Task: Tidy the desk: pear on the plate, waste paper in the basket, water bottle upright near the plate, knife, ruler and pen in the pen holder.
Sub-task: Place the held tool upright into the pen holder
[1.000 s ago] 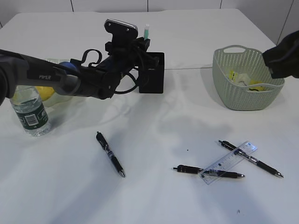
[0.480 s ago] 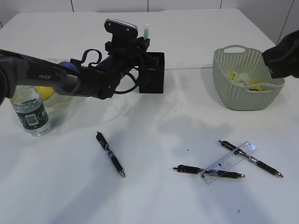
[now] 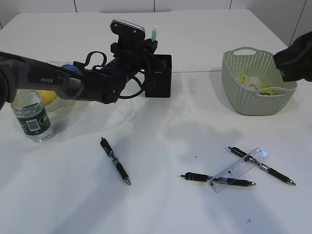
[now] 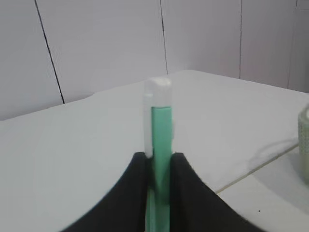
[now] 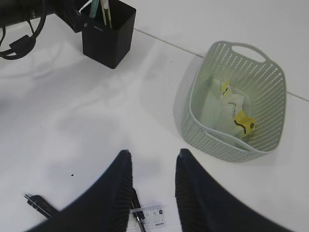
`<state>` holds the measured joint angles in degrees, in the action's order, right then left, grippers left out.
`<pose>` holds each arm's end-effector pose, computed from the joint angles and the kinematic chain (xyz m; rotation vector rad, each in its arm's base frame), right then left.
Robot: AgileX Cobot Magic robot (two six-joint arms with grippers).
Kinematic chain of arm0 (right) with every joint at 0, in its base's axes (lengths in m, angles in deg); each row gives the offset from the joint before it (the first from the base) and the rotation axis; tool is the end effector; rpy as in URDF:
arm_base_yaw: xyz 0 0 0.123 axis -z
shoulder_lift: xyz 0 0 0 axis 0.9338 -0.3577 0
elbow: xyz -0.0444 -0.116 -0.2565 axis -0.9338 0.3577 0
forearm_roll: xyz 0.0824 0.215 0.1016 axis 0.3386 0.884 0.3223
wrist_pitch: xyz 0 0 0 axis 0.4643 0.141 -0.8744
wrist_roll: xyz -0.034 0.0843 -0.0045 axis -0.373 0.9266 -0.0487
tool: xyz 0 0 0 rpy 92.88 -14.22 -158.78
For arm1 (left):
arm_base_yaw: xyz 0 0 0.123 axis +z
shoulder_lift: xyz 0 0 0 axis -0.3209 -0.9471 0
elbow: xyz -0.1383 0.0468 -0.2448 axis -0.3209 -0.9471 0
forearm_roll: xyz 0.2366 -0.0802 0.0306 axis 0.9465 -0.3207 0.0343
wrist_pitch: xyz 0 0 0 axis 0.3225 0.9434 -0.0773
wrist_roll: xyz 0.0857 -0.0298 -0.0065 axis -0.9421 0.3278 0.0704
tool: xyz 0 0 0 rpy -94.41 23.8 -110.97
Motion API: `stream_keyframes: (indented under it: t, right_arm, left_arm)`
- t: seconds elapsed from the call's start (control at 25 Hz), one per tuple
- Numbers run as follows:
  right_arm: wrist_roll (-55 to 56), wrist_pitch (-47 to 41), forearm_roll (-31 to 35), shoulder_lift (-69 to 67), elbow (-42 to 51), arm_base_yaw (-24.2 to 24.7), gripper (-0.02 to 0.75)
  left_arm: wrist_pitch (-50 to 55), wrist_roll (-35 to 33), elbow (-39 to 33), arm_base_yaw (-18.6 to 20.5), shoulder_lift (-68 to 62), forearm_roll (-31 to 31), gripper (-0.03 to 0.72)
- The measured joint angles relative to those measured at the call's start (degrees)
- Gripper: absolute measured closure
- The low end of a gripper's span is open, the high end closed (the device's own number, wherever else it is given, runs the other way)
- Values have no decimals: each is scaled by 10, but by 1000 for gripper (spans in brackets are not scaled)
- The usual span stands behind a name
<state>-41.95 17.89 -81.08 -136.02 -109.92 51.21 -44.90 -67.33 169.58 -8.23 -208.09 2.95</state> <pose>0.2277 0.0620 0.3305 -0.4783 2.1438 -0.0580 0.4905 -0.2478 0.1422 0.4040 1.4838 -0.2998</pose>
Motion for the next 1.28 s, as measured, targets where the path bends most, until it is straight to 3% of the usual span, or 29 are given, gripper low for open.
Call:
stream_keyframes:
  t: [0.96,1.28]
  right_arm:
    - [0,4,15,0,0,0,477]
    - [0,9,16,0,0,0,477]
  left_arm:
    - [0,0,0,2,0,15,621]
    - [55,0,0,2,0,15,621]
